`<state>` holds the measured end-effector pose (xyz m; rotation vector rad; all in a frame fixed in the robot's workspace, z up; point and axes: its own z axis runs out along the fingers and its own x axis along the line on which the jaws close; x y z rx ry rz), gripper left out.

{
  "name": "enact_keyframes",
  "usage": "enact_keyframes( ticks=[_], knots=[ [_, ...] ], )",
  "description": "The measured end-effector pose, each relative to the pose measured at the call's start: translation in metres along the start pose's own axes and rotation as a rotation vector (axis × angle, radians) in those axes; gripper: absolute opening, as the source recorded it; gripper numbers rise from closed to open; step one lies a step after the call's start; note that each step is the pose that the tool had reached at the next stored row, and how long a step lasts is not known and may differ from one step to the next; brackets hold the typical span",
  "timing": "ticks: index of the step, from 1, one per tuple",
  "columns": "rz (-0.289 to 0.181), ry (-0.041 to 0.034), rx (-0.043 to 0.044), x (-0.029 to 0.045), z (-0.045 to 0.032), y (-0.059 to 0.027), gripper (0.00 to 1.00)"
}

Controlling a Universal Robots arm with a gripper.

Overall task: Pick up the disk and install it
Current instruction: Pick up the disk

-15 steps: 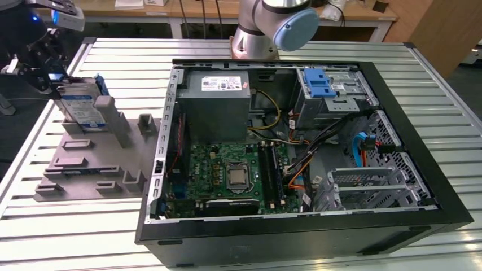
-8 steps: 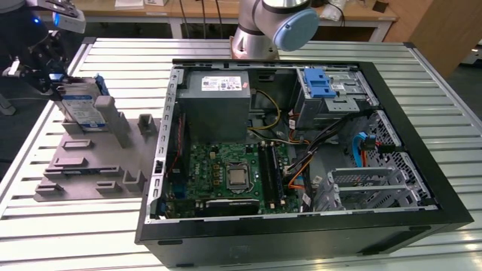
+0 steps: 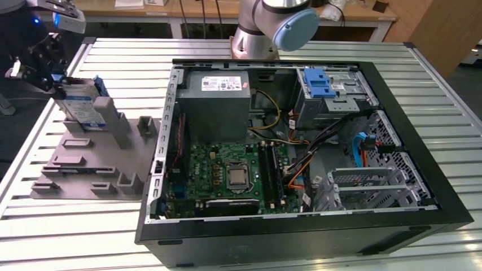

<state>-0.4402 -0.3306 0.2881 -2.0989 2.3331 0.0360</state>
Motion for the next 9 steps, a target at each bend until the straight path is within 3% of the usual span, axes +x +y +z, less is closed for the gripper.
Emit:
enact_keyframes(
  ticks=[6, 9],
  knots=[
    [-0.001, 0.0, -0.0001, 0.0, 0.0002, 0.0, 0.37],
    [-0.033, 0.0013, -0.0004, 0.0001, 0.0003, 0.0001, 0.37]
  ],
)
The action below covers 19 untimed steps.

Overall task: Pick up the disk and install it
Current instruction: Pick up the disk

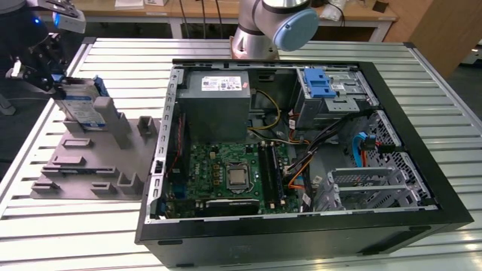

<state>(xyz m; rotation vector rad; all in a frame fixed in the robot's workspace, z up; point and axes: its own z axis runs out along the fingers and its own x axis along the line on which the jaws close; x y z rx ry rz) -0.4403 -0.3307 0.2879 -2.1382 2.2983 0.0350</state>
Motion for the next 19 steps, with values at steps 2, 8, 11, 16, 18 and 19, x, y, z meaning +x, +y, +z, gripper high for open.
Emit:
enact_keyframes(
  ticks=[2, 8, 11, 16, 18, 19],
  knots=[
    [-0.03, 0.0015, -0.0005, 0.0, 0.0, 0.0002, 0.37],
    [-0.06, 0.0185, -0.0002, 0.0017, 0.0, 0.0008, 0.37],
    [-0.061, 0.021, -0.0001, 0.0019, -0.0001, 0.0008, 0.37],
    [-0.06, 0.0212, -0.0001, 0.0018, -0.0001, 0.0009, 0.37],
    [-0.06, 0.0212, -0.0001, 0.0019, 0.0, 0.0009, 0.38],
    [-0.061, 0.0212, -0.0001, 0.0019, -0.0001, 0.0009, 0.38]
  ],
)
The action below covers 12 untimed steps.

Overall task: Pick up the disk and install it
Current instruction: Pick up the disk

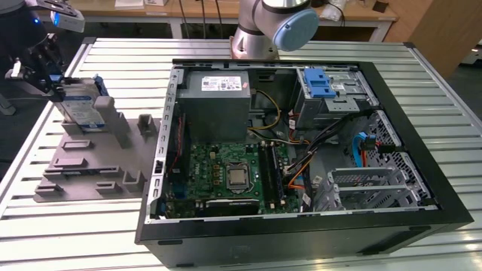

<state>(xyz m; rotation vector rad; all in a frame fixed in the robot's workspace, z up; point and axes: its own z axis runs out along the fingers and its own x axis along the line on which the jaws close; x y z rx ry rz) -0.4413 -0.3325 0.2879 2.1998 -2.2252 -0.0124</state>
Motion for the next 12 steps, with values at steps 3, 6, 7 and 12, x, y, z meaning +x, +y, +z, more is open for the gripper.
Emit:
enact_keyframes(
  ticks=[3, 6, 7, 12],
  knots=[
    [0.0, 0.0, 0.0, 0.0, 0.0, 0.0, 0.44],
    [0.0, 0.0001, 0.0, 0.0, 0.0, 0.0, 0.44],
    [0.0, 0.0002, 0.0001, 0.0, 0.0, 0.0, 0.43],
    [0.0, 0.0001, 0.0003, 0.0, -0.0002, 0.0, 0.36]
  ],
)
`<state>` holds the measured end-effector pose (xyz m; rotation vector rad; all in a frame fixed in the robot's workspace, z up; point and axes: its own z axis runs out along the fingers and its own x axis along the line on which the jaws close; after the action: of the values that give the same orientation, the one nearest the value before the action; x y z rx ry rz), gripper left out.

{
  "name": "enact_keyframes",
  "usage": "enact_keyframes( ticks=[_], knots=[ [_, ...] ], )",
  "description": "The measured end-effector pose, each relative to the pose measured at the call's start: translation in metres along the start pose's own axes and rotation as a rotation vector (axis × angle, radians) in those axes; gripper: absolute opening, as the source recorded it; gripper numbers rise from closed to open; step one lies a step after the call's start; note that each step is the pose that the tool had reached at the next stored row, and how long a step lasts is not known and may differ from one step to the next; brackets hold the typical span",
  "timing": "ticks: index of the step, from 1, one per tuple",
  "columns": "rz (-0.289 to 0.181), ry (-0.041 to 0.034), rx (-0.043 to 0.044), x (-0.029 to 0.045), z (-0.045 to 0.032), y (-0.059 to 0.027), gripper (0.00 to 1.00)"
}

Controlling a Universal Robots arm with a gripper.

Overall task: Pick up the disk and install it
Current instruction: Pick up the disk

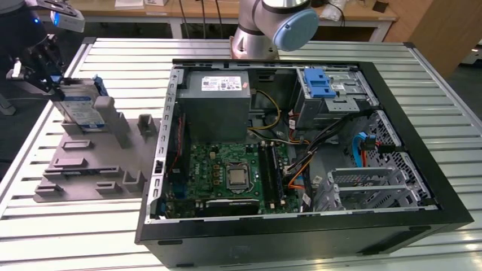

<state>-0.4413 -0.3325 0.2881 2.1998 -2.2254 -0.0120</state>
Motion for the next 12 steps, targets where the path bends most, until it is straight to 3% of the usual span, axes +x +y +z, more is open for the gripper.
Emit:
enact_keyframes(
  ticks=[12],
  knots=[
    [0.0, 0.0001, -0.0002, 0.0, -0.0073, 0.0001, 0.36]
  ],
)
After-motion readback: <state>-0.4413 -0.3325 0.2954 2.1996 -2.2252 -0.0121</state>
